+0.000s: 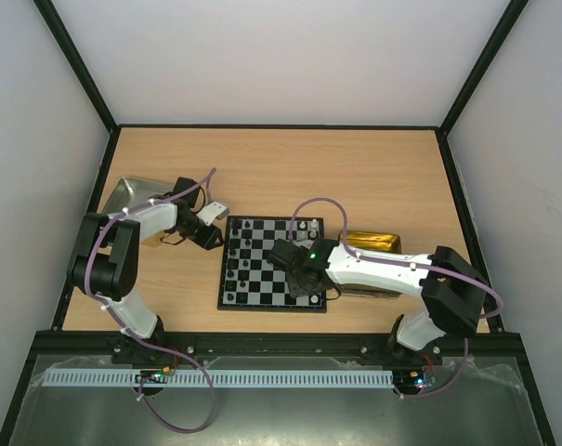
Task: Set up the chess pieces on the board
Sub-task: Place the chess piece on the chessboard.
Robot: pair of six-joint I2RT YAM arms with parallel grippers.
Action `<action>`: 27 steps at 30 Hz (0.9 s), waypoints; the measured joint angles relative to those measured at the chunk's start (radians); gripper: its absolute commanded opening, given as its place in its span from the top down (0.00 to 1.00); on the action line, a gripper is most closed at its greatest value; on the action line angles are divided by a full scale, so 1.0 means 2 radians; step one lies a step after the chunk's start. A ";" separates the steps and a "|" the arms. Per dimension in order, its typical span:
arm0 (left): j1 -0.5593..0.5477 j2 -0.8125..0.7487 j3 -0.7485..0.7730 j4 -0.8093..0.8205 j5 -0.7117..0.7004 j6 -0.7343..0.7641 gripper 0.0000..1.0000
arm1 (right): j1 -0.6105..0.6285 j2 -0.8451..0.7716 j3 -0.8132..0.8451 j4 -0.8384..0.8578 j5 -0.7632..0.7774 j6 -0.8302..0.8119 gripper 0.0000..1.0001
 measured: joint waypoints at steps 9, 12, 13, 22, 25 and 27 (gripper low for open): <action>0.000 0.000 0.000 0.000 0.000 0.000 0.60 | 0.000 0.013 -0.003 0.011 -0.007 0.000 0.95; 0.000 0.000 -0.001 0.001 0.000 0.000 0.60 | 0.000 0.017 -0.005 0.014 -0.009 -0.001 0.94; 0.000 0.000 -0.001 0.001 0.000 0.000 0.60 | 0.000 0.018 -0.006 0.014 -0.010 -0.001 0.93; 0.001 -0.003 -0.005 0.006 0.000 0.000 0.60 | 0.000 0.022 -0.015 0.022 -0.017 0.000 0.92; 0.002 -0.003 -0.005 0.006 0.001 0.000 0.60 | 0.000 0.023 -0.015 0.023 -0.017 0.000 0.92; 0.002 -0.003 -0.005 0.006 0.001 0.000 0.60 | 0.000 0.025 -0.015 0.023 -0.017 -0.001 0.92</action>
